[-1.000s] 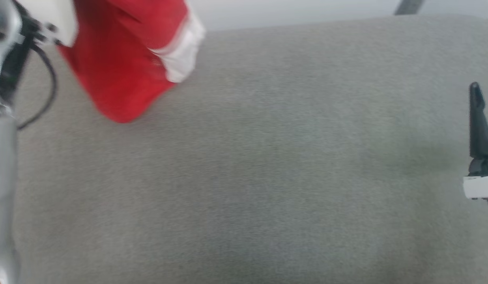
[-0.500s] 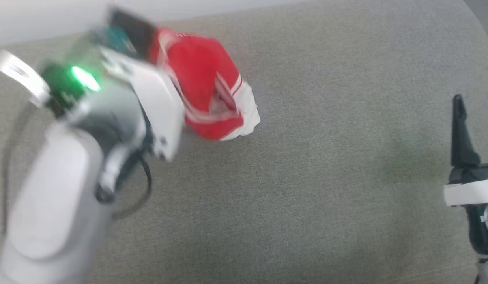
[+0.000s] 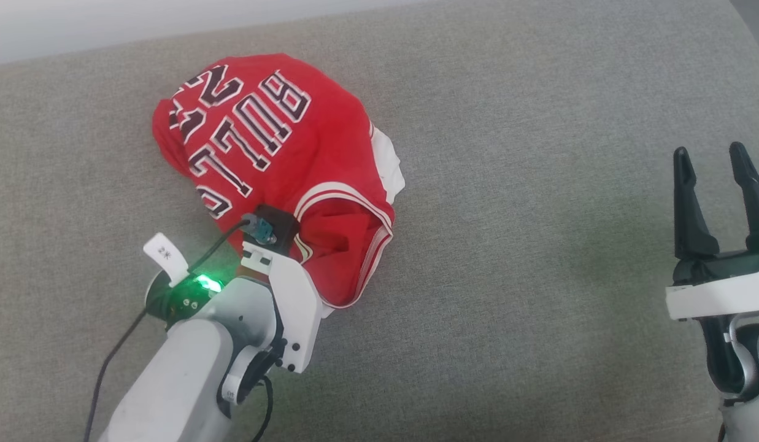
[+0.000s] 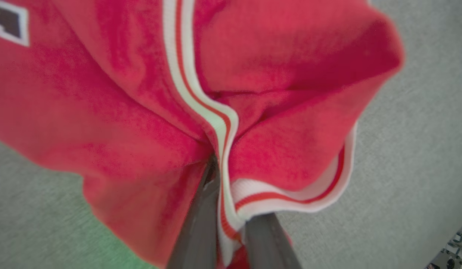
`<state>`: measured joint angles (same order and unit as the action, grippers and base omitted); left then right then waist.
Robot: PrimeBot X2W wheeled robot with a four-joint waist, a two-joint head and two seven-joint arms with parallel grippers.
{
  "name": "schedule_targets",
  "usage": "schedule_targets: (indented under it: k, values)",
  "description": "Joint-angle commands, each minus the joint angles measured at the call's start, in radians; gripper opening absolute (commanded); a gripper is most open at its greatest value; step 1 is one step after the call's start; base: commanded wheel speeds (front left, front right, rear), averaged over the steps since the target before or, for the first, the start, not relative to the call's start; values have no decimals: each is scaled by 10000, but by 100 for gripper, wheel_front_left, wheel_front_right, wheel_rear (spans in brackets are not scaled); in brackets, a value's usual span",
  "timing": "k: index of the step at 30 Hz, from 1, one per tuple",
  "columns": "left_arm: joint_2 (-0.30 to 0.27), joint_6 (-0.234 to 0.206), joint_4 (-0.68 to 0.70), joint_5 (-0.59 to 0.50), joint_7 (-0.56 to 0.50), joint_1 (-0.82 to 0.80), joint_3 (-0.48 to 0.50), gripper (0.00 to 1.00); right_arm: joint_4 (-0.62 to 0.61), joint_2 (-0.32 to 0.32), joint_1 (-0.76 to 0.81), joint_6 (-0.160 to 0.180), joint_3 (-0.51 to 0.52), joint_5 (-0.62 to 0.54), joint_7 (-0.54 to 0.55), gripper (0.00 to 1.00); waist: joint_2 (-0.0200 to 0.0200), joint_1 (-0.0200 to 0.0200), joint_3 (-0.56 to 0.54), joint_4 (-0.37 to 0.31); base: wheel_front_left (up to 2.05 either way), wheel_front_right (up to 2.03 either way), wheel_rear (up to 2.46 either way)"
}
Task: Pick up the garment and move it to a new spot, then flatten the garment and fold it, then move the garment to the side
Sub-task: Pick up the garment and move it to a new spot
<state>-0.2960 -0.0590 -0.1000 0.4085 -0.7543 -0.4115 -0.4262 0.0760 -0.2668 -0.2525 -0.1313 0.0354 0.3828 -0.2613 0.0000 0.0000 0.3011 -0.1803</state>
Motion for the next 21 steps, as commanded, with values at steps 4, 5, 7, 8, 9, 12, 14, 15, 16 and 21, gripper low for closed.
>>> schedule_targets:
  k: [4, 5, 7, 8, 9, 12, 14, 15, 16, 21]
  values:
    - [130, 186, -976, 33, 296, 116, -178, 0, 45, -7, -174, 10, -122, 8, -49, 100, 0, 0, -41, 23, 0, 0, 0]
    - [203, 210, -1172, 107, 344, 99, -182, 0, 57, -16, -185, 10, -142, 10, -46, 100, 0, 0, -58, 40, 0, 0, 0]
    - [296, 290, -1478, 200, 473, 44, -177, 5, 83, -33, -175, 10, -160, -9, -44, 100, 0, 0, -118, 87, 0, 0, 0]
    - [325, 338, -1554, 252, 528, -5, -162, 46, 96, -35, -163, 10, -174, -18, -44, 100, 0, 0, -166, 117, 0, 0, 0]
    - [354, 351, -1595, 307, 614, -67, -116, 100, 102, -52, -148, 10, -170, -22, -44, 100, 0, 0, -217, 155, 0, 0, 0]
    - [212, 391, -1556, 327, 937, -257, 55, 100, 122, -94, -86, 10, -131, -49, -44, 100, 0, 0, -391, 272, 0, 0, 0]
    - [211, 433, -1389, 446, 1183, -272, 188, 100, 127, -103, -29, 10, -129, -63, -45, 100, 0, 0, -530, 358, 0, 0, 0]
    - [193, 442, -1284, 452, 1309, -265, 235, 100, 133, -117, -11, 10, -129, -75, -43, 100, 0, 0, -602, 402, 0, 0, 0]
    - [137, 461, -1185, 421, 1435, -246, 269, 100, 136, -135, 12, 10, -117, -89, -43, 100, 0, 0, -679, 447, 0, 0, 0]
    - [-126, 582, -797, 545, 1984, -13, 514, 100, 166, -173, 166, 10, -75, -156, -45, 100, 0, 0, -1008, 661, 0, 0, 0]
